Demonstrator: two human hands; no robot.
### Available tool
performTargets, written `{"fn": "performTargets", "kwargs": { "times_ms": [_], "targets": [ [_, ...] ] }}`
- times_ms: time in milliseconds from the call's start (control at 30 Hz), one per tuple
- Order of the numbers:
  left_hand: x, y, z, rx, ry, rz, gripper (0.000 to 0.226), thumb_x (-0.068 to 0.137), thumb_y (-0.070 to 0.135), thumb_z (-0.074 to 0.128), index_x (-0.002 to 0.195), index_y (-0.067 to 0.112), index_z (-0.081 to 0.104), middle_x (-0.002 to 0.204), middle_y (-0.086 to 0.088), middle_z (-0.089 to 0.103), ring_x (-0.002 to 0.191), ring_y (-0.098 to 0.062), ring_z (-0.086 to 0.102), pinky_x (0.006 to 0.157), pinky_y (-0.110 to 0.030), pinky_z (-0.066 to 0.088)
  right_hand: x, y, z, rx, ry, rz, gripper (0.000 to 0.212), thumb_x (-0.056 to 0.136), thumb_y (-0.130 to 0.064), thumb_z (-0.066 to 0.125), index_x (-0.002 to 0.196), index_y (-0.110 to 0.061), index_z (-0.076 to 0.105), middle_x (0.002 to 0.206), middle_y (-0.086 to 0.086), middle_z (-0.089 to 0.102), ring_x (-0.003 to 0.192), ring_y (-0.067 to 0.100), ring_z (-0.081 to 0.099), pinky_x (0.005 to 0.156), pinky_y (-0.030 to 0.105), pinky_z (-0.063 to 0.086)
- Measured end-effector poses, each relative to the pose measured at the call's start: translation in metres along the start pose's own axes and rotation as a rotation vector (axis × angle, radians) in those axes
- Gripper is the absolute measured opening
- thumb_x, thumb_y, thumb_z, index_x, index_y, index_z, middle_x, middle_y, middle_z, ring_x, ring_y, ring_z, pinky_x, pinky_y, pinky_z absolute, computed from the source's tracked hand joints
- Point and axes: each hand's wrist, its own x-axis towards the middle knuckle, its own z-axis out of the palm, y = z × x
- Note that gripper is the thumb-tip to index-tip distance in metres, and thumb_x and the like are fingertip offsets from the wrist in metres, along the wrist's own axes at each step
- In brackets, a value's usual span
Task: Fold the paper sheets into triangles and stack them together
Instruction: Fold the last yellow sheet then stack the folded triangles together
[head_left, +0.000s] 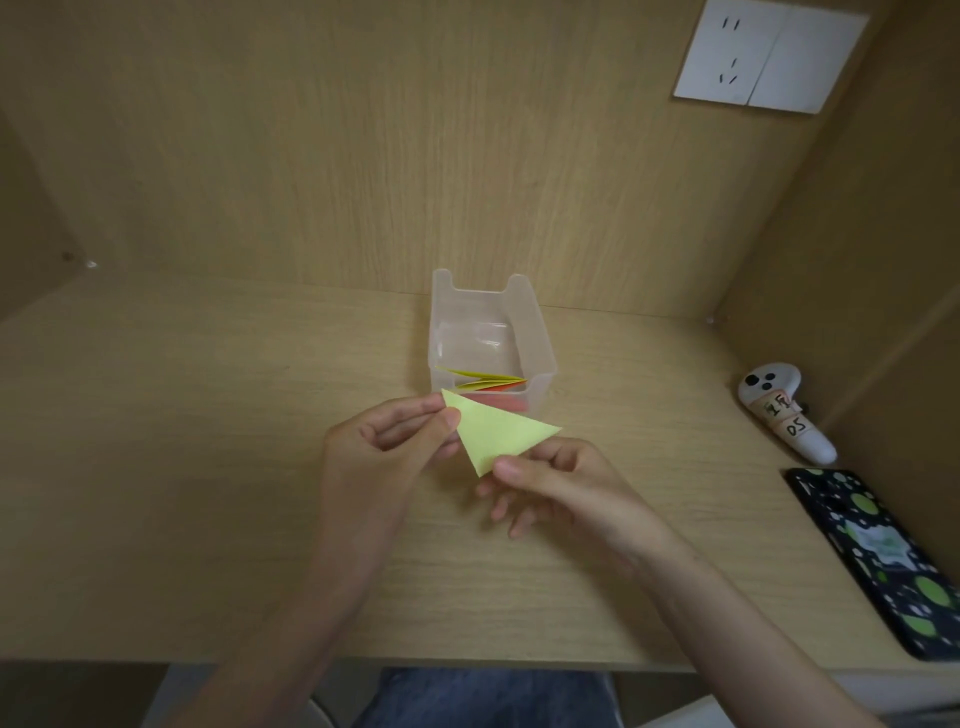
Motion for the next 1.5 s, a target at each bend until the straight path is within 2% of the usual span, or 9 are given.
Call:
{"fn": "performTargets", "kwargs": {
  "times_ms": [167,300,467,700,867,1033,1233,1367,1500],
  "targets": [
    [-0.002,0.0,0.002,0.001,0.01,0.017,0.015,0.076,0.002,0.072,0.085,0.015,0.071,0.074,0.0,0.075,0.066,-0.01,0.071,0.059,-0.013,0.054,0.004,0.005,0.007,-0.013,0.023,-0.036,0.011,0.076,-0.009,0.07,0.083,0.0,0.071,0.075,0.013,0.071,0.057,0.014,0.062,0.051,0.02,0.05],
    [-0.001,0.0,0.002,-0.018,0.024,0.025,0.015,0.075,0.004,0.072,0.086,0.014,0.071,0.075,-0.002,0.075,0.066,-0.011,0.071,0.059,-0.014,0.054,0.006,0.004,0.007,-0.029,0.087,-0.041,0.017,0.078,-0.007,0.069,0.083,0.01,0.068,0.07,0.011,0.071,0.051,0.011,0.06,0.048,0.018,0.046],
    [-0.001,-0.003,0.001,-0.022,0.027,0.007,0.014,0.076,0.002,0.072,0.086,0.012,0.071,0.074,-0.003,0.075,0.064,-0.01,0.07,0.059,-0.014,0.055,0.006,0.005,0.006,-0.054,0.071,-0.039,0.018,0.074,-0.014,0.071,0.081,0.003,0.07,0.074,0.012,0.072,0.054,0.013,0.063,0.047,0.018,0.047],
    [0.0,-0.003,-0.001,0.002,-0.006,0.039,0.014,0.077,0.001,0.071,0.084,0.013,0.07,0.074,-0.002,0.075,0.066,-0.01,0.071,0.059,-0.013,0.053,0.003,-0.004,-0.005,-0.198,0.108,-0.077,0.012,0.08,-0.006,0.069,0.076,0.005,0.071,0.068,0.009,0.072,0.051,0.011,0.058,0.046,0.019,0.043],
    [0.003,-0.005,-0.004,-0.013,-0.088,-0.026,0.022,0.077,0.009,0.071,0.099,0.011,0.069,0.085,-0.004,0.075,0.079,-0.014,0.072,0.066,-0.02,0.057,0.005,0.003,-0.002,-0.125,0.138,-0.098,0.017,0.08,-0.006,0.068,0.072,0.009,0.069,0.062,0.005,0.07,0.047,0.008,0.055,0.044,0.017,0.041],
    [-0.003,-0.012,-0.004,0.224,-0.252,-0.09,0.032,0.065,0.014,0.079,0.094,0.019,0.067,0.076,0.007,0.074,0.071,-0.004,0.07,0.061,-0.015,0.054,0.005,0.009,0.0,-0.086,0.158,-0.139,0.019,0.082,-0.006,0.066,0.073,0.011,0.069,0.06,0.005,0.069,0.045,0.007,0.054,0.043,0.017,0.04],
    [-0.002,-0.013,-0.01,0.343,-0.268,-0.069,0.023,0.068,0.014,0.08,0.087,0.023,0.071,0.079,0.005,0.075,0.077,-0.006,0.07,0.07,-0.017,0.055,0.006,0.012,-0.004,-0.121,0.116,-0.144,0.016,0.081,-0.007,0.067,0.074,0.007,0.071,0.065,0.007,0.071,0.046,0.009,0.054,0.044,0.018,0.043],
    [-0.001,-0.015,-0.009,0.393,-0.247,-0.044,0.022,0.068,0.011,0.08,0.082,0.025,0.071,0.073,0.009,0.074,0.071,0.001,0.068,0.062,-0.006,0.047,0.005,0.009,-0.008,-0.172,0.05,-0.098,0.008,0.083,-0.001,0.064,0.084,0.005,0.07,0.072,0.01,0.071,0.053,0.012,0.06,0.047,0.02,0.048],
    [0.0,-0.02,-0.008,0.422,-0.246,-0.022,0.023,0.067,0.01,0.08,0.082,0.025,0.071,0.073,0.003,0.074,0.069,-0.003,0.068,0.062,-0.009,0.049,0.004,0.006,-0.009,-0.229,0.048,-0.089,0.006,0.083,0.002,0.064,0.082,0.001,0.07,0.072,0.011,0.07,0.055,0.014,0.061,0.049,0.021,0.05]
  ]
}}
